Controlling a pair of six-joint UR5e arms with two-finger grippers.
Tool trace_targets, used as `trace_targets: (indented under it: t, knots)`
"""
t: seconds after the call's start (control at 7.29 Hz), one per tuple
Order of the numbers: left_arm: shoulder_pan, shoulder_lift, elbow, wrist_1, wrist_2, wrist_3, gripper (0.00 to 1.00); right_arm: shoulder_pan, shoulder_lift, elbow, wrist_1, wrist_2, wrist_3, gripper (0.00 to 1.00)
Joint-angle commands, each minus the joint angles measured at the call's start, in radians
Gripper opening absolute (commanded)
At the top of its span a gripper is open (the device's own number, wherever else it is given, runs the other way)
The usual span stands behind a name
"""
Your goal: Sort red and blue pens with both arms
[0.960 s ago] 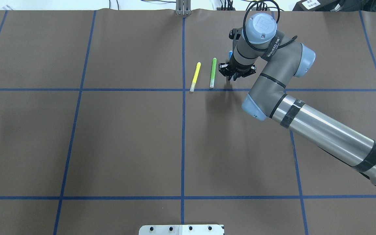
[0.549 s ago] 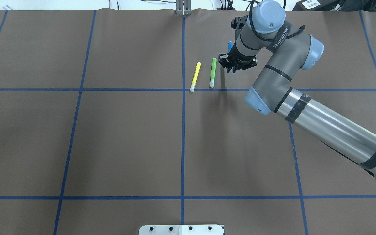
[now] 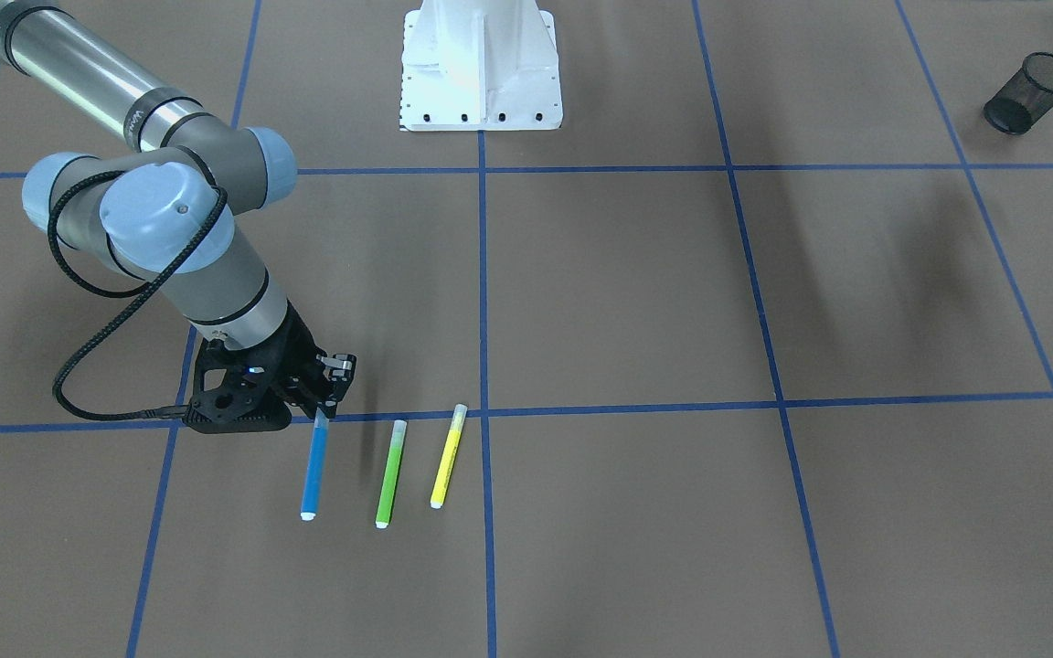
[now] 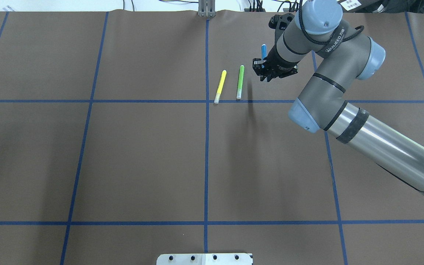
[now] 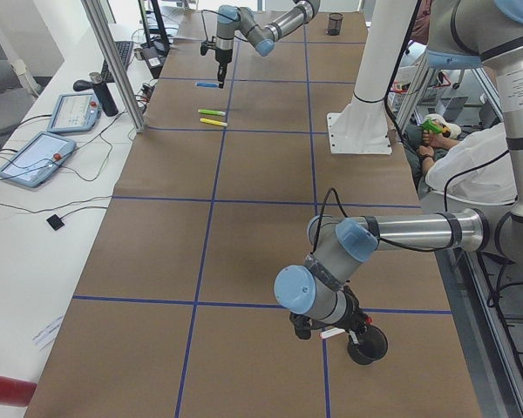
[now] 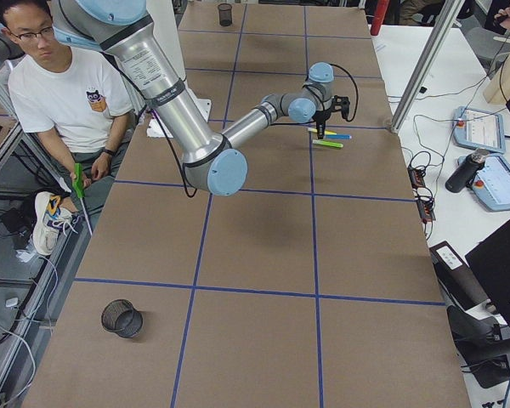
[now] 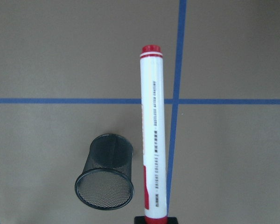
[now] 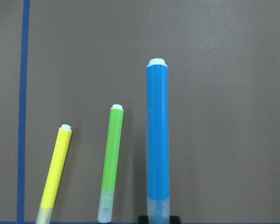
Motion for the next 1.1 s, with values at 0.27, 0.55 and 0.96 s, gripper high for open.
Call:
trace_targets:
  t: [0.27,0.55,0.96]
  knots:
    - [-0.012,0.059,0.022,0.138,0.001,0.05,0.0,0.046,-0.047,0.129,-0.085,0.079,0.032,0.0]
    - [-0.01,0.067,0.058,0.155,0.001,0.058,0.0,0.098,-0.101,0.195,-0.086,0.151,0.032,0.0]
    - [-0.009,0.059,0.128,0.155,-0.007,0.059,0.0,0.247,-0.219,0.31,-0.105,0.374,0.022,0.0]
